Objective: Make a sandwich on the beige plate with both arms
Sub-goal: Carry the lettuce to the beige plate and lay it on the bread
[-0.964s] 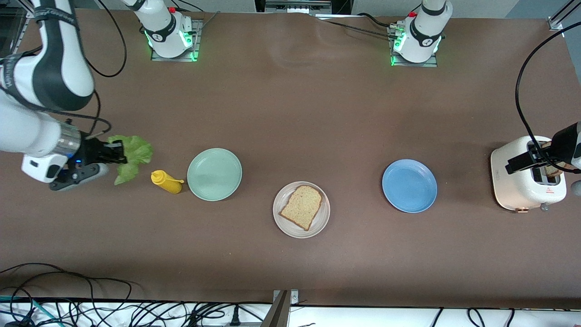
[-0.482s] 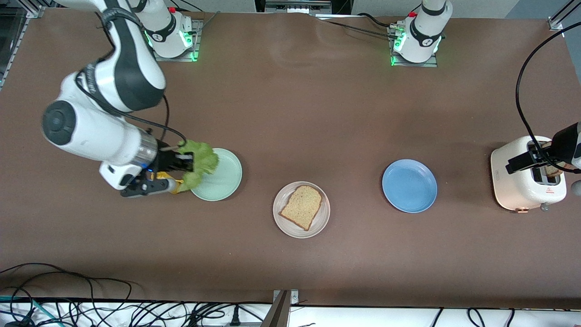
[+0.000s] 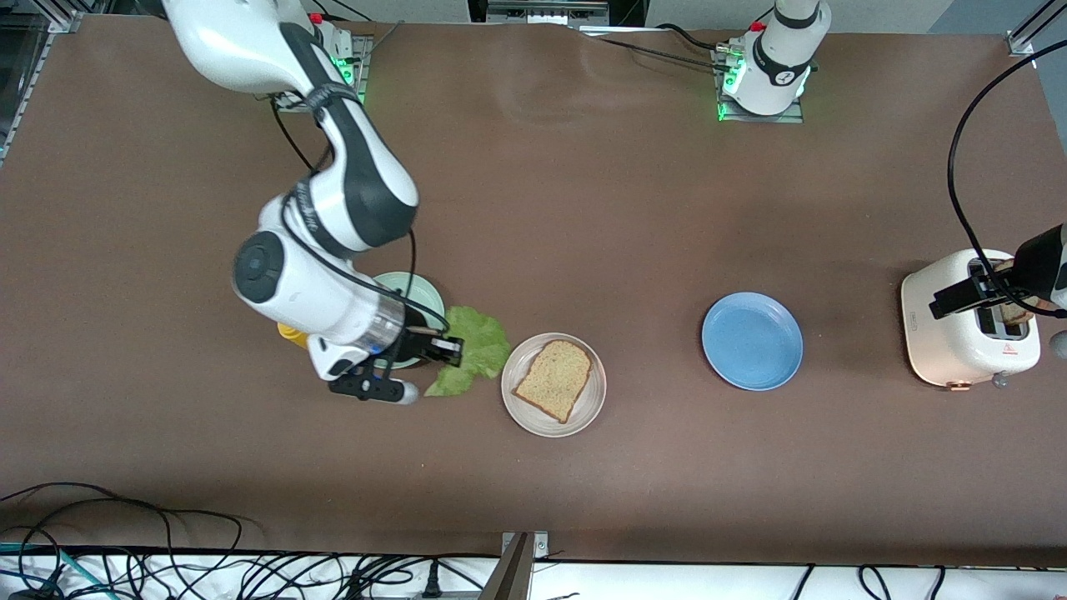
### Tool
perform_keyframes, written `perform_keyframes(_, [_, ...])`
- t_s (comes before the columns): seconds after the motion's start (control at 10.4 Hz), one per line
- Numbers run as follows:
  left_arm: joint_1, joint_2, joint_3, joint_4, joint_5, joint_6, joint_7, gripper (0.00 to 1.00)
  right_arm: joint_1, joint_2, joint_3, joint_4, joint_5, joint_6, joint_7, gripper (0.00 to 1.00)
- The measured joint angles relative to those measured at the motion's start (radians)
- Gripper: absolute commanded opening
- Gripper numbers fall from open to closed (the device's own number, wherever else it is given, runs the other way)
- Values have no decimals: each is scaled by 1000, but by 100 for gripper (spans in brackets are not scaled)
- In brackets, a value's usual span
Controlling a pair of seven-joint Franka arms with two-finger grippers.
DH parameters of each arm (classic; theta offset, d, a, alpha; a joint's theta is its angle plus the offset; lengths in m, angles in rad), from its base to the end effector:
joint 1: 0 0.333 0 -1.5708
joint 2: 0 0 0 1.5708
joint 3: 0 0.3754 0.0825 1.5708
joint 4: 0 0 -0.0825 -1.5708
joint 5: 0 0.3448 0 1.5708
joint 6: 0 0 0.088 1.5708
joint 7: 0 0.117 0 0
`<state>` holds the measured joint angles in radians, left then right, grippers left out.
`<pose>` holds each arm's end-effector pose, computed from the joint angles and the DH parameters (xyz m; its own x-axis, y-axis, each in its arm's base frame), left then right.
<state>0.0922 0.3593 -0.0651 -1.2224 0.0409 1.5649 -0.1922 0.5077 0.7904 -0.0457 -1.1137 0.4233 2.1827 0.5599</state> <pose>0.6401 0.0313 0.6161 0.9751 0.2214 -0.0124 0.2212 -0.9750 -0.0208 0.6976 0.3833 0.4189 0.9616 -0.2745 0.0089 -0.2443 -0.8698 -0.4286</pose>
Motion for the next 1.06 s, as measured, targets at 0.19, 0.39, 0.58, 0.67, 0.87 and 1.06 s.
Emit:
perform_keyframes(0.19, [0,0,0,0,0,0,0,100,66,76,-2,42,1,122,141,0])
perform_keyframes(0.39, [1,0,0,-1,0,0,1,100,118,138,-5,52,1,233,226,0])
perform_keyframes(0.58, [1,0,0,-1,0,0,5,100,152,185,-16,57,1,295,257,0])
perform_keyframes(0.67, [2,0,0,-1,0,0,5,100,164,198,-22,58,1,299,260,0])
perform_keyframes(0.87, [2,0,0,-2,0,0,6,100,187,228,-25,59,1,304,264,0])
perform_keyframes(1.06, [2,0,0,-3,0,-1,7,100,207,259,-35,59,1,343,269,0])
